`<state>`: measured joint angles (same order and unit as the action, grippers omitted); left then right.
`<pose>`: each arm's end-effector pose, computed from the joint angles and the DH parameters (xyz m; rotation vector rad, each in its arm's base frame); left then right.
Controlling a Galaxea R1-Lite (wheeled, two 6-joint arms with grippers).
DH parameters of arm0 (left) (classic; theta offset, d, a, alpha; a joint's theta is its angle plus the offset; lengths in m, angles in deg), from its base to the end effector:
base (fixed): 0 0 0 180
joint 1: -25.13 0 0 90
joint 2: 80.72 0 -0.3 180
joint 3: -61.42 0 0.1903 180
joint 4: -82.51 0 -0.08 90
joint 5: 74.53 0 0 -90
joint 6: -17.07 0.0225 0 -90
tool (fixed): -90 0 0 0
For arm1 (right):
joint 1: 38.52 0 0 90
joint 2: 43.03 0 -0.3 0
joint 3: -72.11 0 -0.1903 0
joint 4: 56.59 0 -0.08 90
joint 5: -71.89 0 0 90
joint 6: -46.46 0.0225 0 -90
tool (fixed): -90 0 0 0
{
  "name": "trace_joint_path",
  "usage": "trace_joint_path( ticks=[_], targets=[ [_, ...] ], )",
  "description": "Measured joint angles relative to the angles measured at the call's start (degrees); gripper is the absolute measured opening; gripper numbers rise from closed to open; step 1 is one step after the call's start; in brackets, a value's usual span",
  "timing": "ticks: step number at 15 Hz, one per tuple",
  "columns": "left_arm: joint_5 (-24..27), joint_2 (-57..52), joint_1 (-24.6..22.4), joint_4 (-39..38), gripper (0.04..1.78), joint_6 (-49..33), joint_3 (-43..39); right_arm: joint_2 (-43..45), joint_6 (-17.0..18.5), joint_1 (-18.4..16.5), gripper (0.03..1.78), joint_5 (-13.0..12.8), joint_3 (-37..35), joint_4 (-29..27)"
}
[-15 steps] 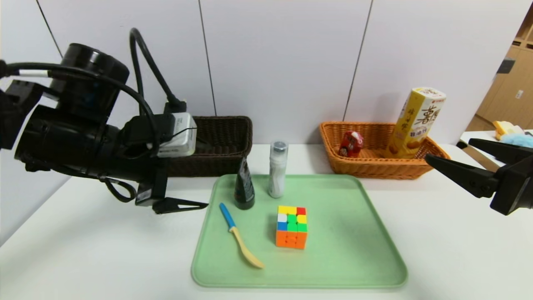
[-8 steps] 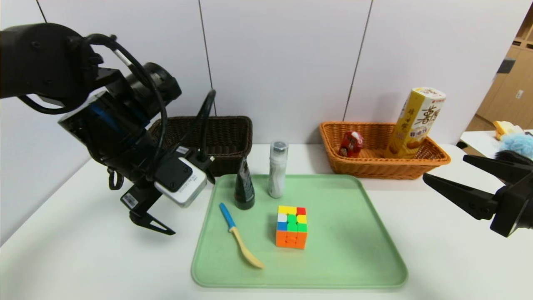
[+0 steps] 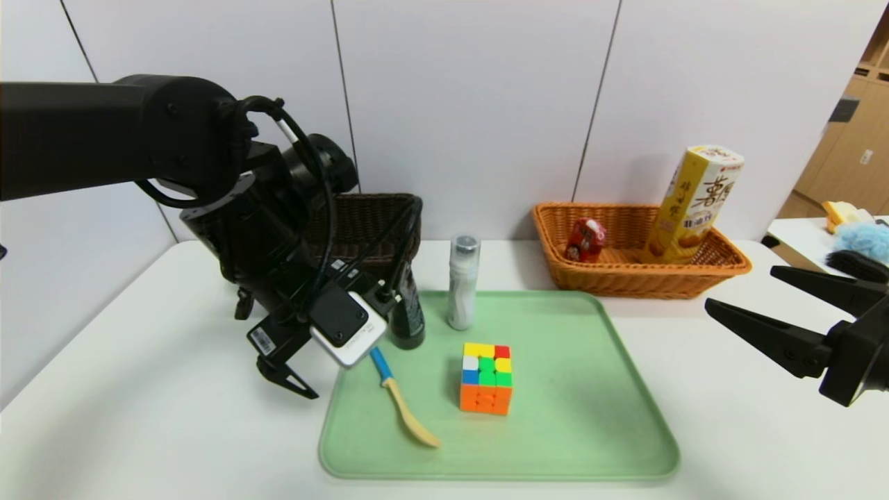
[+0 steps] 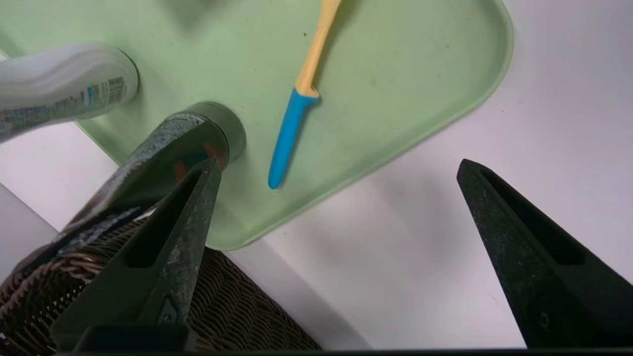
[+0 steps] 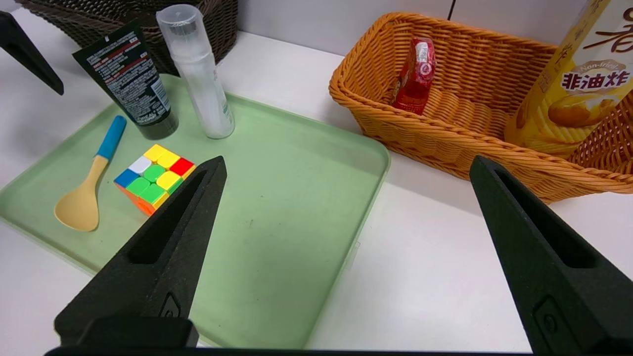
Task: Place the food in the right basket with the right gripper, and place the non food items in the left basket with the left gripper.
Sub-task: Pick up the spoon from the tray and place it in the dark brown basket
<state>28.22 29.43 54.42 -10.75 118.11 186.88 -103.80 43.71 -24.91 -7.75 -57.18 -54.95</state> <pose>0.2761 -0.1606 0.2352 1.6022 0.3577 -1.5839 0.1370 0.0373 0.2136 -0.0514 0.1379 0.4211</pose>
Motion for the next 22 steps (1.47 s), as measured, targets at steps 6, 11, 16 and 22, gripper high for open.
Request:
trace_joint_path(
  ticks=[6, 11, 16, 22],
  targets=[
    [-0.09, 2.76, 2.57, 0.27, 1.69, -0.55, 0.55, -0.11, -0.02, -0.01, 1.69, 0.82, 0.16, 0.17],
    [-0.82, 5.66, 2.93, 0.09, 1.69, -0.55, 0.41, 0.4, -0.02, -0.01, 1.69, 0.79, 0.27, 0.17],
    [-1.4, 8.33, 4.39, 0.02, 1.69, -0.85, 0.71, 1.01, 0.0, -0.01, 1.69, 0.93, 0.88, -0.16],
    [-1.29, 11.45, 4.72, -0.2, 1.69, -0.8, 2.17, 1.12, 0.06, -0.01, 1.69, 0.9, 1.23, -0.29]
  ],
)
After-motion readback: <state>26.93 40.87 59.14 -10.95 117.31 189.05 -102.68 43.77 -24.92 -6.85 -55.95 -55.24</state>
